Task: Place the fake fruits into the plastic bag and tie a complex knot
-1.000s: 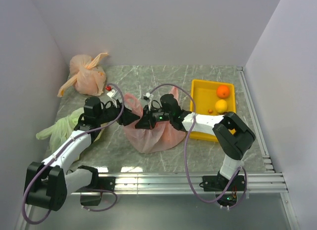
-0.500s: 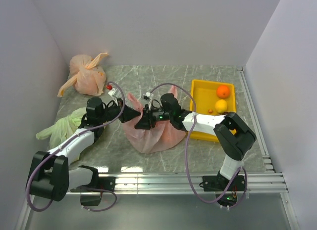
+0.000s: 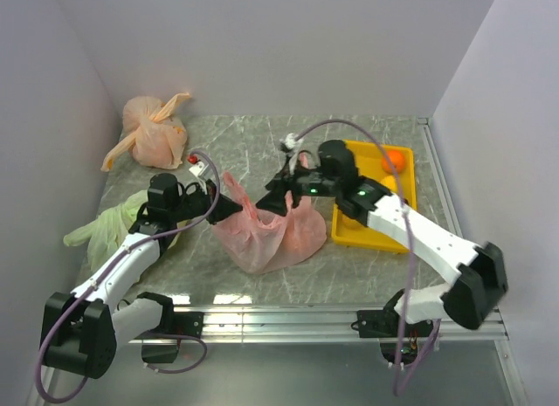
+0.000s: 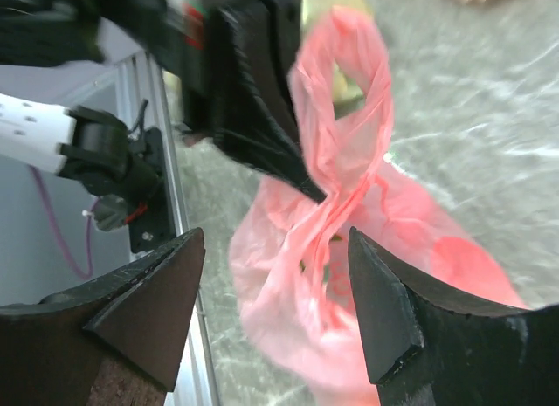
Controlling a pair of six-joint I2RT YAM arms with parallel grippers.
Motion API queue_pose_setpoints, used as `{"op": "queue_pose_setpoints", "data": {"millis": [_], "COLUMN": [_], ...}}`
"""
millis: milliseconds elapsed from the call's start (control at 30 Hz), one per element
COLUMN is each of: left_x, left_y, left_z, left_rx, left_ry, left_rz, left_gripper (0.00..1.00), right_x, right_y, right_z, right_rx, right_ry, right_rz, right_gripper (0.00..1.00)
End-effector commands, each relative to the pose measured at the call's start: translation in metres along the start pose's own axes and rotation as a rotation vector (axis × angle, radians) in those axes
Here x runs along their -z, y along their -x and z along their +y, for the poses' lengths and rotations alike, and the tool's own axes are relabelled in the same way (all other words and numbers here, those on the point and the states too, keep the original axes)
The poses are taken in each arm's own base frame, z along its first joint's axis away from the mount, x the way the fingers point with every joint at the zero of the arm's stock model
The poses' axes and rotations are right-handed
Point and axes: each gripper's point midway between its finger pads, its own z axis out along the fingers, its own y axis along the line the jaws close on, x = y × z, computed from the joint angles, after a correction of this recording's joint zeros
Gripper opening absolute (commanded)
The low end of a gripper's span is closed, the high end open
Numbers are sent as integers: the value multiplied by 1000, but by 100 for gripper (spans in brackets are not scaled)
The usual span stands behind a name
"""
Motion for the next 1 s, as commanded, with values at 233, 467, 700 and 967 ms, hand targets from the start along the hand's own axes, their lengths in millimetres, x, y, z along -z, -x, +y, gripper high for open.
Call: {"op": "queue_pose_setpoints", "data": {"millis": [233,467,700,967], "left_x": [-2,-8,-12,-17], "left_y": [15,25,20,10], "left_z": [-9,-11,-16,-43], "left_rx": [-113,-165,-253,-399], "left_ry": [-72,-128,-200,-350], "left_rz": [26,69,117,175], "left_gripper": [1,1,1,1], "right_x": [110,83,60,26], "right_y": [-34,-53,-68,-61], "right_z": [-83,-110,-131,-126], "right_rx": [-210,-313,-402,-364], "right_ry": [-308,-266,-225,-58], "right_rz": [56,80,117,144], "right_gripper": [74,74,74,25]}}
